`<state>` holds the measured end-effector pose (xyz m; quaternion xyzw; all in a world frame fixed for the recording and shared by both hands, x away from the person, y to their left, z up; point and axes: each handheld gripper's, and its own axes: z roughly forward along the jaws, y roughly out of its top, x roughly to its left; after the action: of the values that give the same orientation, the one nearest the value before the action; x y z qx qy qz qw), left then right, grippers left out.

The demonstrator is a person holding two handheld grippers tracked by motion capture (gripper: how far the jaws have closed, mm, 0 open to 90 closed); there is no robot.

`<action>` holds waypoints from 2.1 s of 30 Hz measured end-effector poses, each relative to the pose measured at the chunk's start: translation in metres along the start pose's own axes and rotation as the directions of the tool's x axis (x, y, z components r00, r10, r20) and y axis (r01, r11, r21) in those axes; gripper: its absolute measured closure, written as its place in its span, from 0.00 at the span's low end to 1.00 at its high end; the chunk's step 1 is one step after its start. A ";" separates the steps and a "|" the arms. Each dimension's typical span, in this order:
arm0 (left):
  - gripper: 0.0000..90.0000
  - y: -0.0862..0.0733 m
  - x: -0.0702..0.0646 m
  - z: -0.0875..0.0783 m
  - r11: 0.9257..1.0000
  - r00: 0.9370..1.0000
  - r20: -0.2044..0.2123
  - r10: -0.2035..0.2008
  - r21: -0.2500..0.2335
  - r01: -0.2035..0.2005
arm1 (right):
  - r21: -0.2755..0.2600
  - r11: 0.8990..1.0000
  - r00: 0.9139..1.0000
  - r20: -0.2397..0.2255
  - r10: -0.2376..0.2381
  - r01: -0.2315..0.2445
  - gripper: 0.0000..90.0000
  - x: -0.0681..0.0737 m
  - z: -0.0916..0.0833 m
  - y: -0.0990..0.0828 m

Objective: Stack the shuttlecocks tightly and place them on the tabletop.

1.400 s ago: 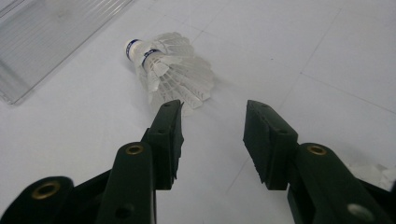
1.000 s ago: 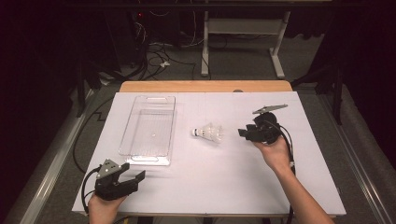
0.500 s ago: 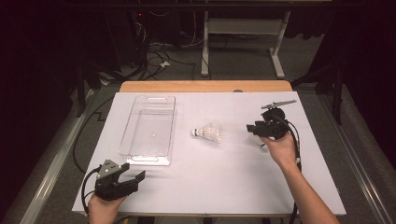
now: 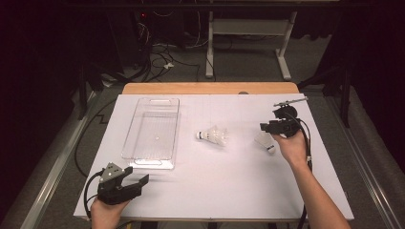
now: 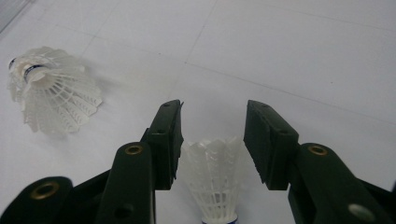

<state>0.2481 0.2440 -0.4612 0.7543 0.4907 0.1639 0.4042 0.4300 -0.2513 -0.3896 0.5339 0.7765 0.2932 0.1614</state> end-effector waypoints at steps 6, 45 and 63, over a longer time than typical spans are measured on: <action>0.34 0.000 0.000 0.000 1.000 1.000 0.000 -0.002 -0.001 0.002 | 0.031 0.999 1.000 0.019 0.023 -0.024 0.63 -0.006 0.007 0.002; 0.34 0.000 0.001 0.000 1.000 1.000 0.002 -0.002 0.000 0.002 | 0.164 0.984 0.998 0.026 0.066 -0.069 0.68 -0.013 0.026 0.012; 0.34 0.000 0.001 0.000 1.000 1.000 0.003 -0.005 0.000 0.005 | 0.188 0.981 0.999 -0.016 0.048 -0.044 0.90 -0.014 0.017 0.010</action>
<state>0.2485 0.2448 -0.4614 0.7533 0.4919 0.1618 0.4054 0.4524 -0.2572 -0.3975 0.5615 0.7897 0.2279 0.0953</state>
